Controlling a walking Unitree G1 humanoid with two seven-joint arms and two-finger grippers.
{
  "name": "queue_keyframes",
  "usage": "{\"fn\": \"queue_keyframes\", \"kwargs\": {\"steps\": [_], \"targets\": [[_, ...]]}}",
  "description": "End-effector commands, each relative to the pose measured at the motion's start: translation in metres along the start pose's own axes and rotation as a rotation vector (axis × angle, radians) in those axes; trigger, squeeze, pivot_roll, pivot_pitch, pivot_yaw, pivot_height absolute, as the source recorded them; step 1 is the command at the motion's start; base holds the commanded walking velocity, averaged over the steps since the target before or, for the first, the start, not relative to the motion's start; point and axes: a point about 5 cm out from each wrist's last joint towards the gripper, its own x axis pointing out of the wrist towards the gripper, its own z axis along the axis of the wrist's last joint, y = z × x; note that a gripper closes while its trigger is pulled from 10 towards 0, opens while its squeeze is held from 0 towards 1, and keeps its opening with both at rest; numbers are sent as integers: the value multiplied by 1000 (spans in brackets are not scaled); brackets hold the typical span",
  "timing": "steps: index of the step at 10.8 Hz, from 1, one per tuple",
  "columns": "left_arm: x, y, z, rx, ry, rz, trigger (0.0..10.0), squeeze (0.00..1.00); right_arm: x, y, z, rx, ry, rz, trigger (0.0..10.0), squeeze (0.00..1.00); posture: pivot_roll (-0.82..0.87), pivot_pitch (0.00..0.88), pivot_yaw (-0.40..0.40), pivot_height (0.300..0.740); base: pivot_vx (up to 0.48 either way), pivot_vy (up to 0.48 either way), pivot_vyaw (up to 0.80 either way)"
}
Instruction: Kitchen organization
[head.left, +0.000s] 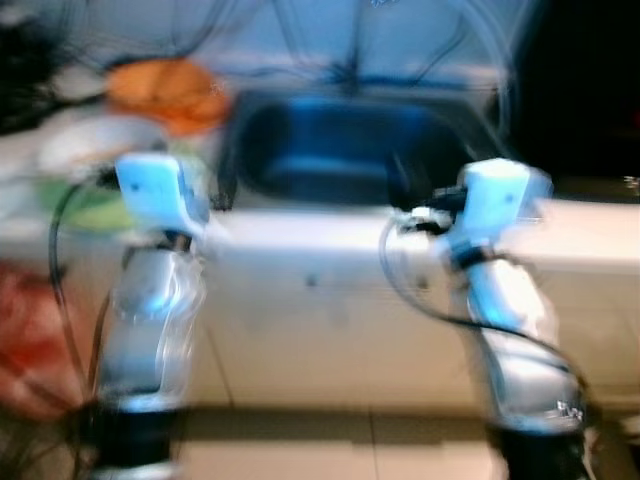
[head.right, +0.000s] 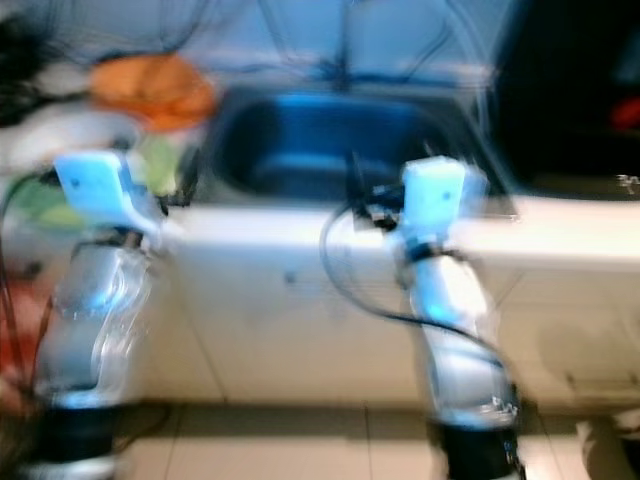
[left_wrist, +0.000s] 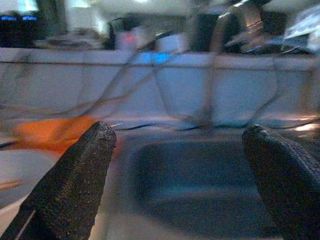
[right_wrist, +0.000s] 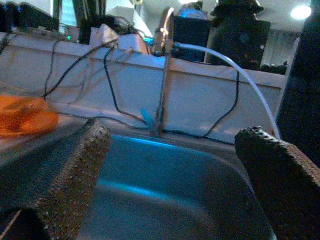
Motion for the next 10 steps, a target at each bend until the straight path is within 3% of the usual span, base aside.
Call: {"fn": "queue_keyframes", "kwargs": {"steps": [1,4,7,10], "targets": [[-1,15,5,33,-12,42,10000,0,4,15,9,18,-45,47,10000,0,82,13,-49,740,461,0,0],[-1,12,5,30,-17,40,10000,0,3,16,6,12,-31,50,10000,0,79,14,-47,740,460,0,0],[-2,17,4,29,-7,91,10000,0,3,19,4,45,-18,53,10000,0,79,20,-50,740,0,0,0],[-2,31,5,96,-6,202,10000,0,2,19,0,45,15,52,10000,0,81,22,-52,740,0,0,0]]}}
